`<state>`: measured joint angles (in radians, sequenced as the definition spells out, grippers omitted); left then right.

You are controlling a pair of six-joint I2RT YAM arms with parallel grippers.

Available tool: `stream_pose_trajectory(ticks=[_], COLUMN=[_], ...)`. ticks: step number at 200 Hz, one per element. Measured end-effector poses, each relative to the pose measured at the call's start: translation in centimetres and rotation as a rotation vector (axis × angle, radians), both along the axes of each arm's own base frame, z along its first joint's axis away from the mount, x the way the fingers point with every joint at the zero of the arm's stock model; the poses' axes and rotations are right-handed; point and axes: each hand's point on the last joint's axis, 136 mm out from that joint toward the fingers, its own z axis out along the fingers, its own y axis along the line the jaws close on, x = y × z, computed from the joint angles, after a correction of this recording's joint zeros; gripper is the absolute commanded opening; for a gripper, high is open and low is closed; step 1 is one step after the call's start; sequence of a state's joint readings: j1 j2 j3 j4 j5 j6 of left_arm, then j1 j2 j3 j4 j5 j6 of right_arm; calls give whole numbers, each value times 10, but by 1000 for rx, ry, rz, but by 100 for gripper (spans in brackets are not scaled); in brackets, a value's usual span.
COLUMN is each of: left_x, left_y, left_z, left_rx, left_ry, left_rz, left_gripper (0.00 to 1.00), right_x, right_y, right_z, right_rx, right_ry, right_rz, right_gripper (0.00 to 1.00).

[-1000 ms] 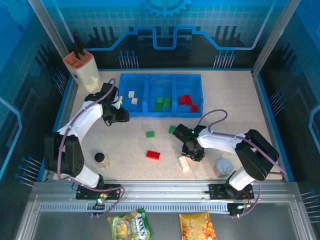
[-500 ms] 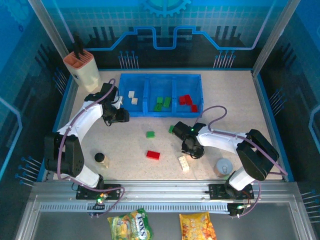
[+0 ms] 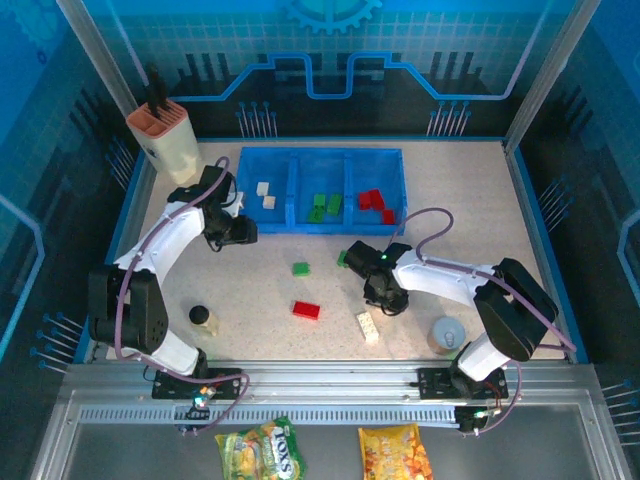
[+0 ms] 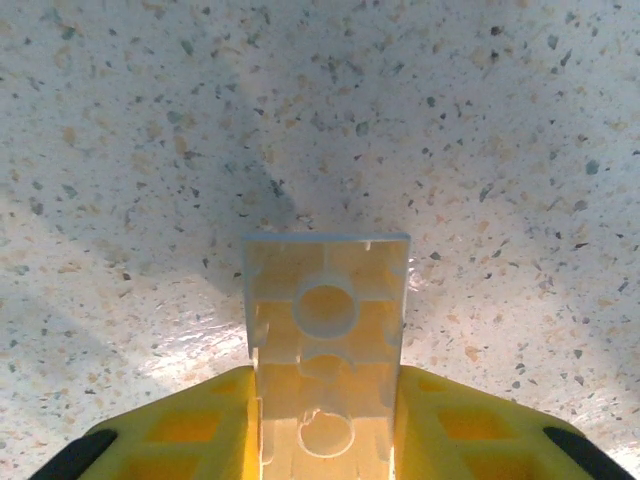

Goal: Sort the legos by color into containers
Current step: Pick up the lego from the bottom-center of the table.

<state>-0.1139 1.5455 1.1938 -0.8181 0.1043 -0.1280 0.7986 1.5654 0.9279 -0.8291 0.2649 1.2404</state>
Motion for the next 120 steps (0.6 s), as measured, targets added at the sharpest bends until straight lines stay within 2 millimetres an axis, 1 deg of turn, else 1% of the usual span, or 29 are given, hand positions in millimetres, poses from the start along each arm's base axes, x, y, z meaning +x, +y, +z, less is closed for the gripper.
stream_pose_trajectory(ticks=[32,57,82,98,120], left_x=[2,3,3,3,6], left_y=[1,2,5,9,16], left_z=[0,0,0,4,13], left_rx=[0,-1,-1,-3,-6], left_ry=[-6,-12,-17,-31,-67], left_rz=[3,6,15,29,53], left_gripper=[47,47,47,48,47], right_x=[4,11,23,34,48], right_y=[2,9,28,46,72], right_z=[5,15,34,49,64], right_rx=[-4,4,30,49,67], right_ry=[-10,-32,-78,-117,-155], right_rz=[28,75,148,200,274], right_gripper=[37,38,38,38,38])
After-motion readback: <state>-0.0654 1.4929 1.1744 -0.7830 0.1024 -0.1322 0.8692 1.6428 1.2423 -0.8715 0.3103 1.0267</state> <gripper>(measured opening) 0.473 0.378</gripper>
